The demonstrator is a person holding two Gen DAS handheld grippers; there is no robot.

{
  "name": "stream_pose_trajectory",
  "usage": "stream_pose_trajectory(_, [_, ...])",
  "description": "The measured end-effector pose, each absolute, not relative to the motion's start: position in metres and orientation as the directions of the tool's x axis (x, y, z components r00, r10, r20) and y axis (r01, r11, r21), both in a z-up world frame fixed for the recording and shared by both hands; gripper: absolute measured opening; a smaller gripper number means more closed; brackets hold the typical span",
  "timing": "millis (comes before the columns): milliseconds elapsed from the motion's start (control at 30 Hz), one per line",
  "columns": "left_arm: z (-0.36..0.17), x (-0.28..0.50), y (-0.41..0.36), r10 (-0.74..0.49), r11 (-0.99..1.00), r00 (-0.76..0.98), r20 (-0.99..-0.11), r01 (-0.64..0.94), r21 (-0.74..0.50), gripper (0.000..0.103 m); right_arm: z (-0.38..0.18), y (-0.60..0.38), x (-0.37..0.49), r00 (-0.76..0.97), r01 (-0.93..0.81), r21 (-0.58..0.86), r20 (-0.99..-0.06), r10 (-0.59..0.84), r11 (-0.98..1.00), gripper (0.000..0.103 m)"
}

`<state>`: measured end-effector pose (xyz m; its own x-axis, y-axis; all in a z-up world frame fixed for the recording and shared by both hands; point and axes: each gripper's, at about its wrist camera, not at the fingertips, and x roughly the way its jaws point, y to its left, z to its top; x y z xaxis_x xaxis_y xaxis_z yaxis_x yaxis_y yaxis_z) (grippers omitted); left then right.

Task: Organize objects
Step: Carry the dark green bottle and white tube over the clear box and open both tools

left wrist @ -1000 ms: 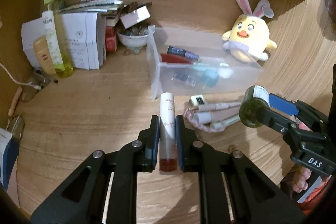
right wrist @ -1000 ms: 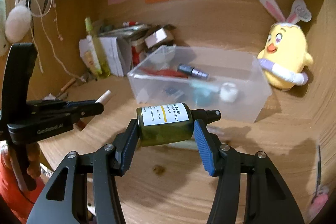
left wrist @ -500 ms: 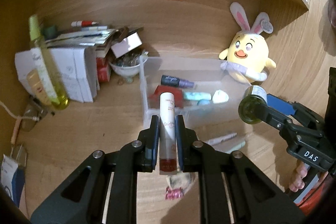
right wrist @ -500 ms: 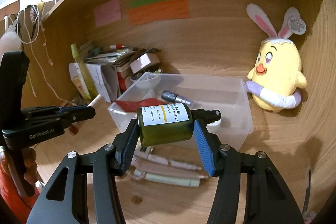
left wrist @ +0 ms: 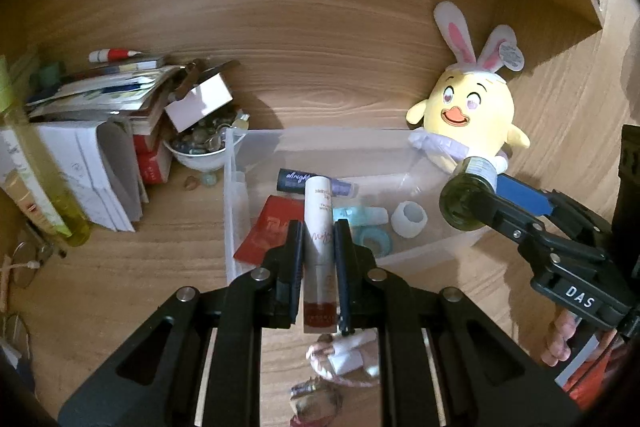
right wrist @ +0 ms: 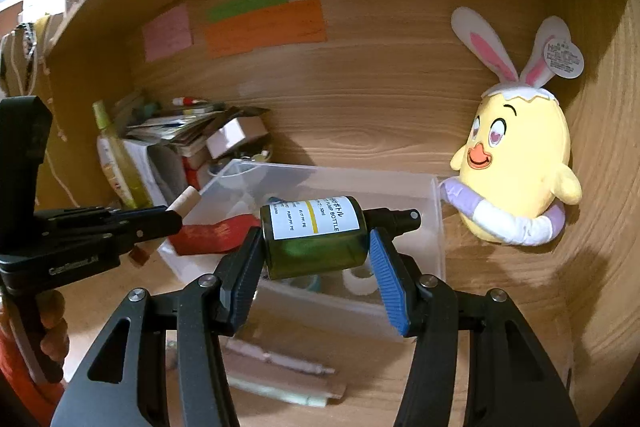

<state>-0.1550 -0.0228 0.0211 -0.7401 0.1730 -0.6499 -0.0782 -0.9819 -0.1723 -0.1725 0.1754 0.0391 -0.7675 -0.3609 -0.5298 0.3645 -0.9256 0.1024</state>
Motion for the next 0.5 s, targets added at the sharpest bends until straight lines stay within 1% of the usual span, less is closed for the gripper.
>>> stream_pose_trajectory(167, [0.017,-0.172,-0.025,0.199,-0.977,-0.729,-0.655,-0.090,-0.196,0.014,0.031,0.179,-0.188,-0.757,0.338,0.120,-0.554,-0.345,-0.934,0.050])
stream_pose_trajectory(500, [-0.003,-0.206,-0.015,0.193,-0.980,-0.680,-0.707,-0.092,-0.179,0.014,0.008,0.177,-0.207,-0.715,0.339,0.150,-0.601,-0.358,-0.929,0.050])
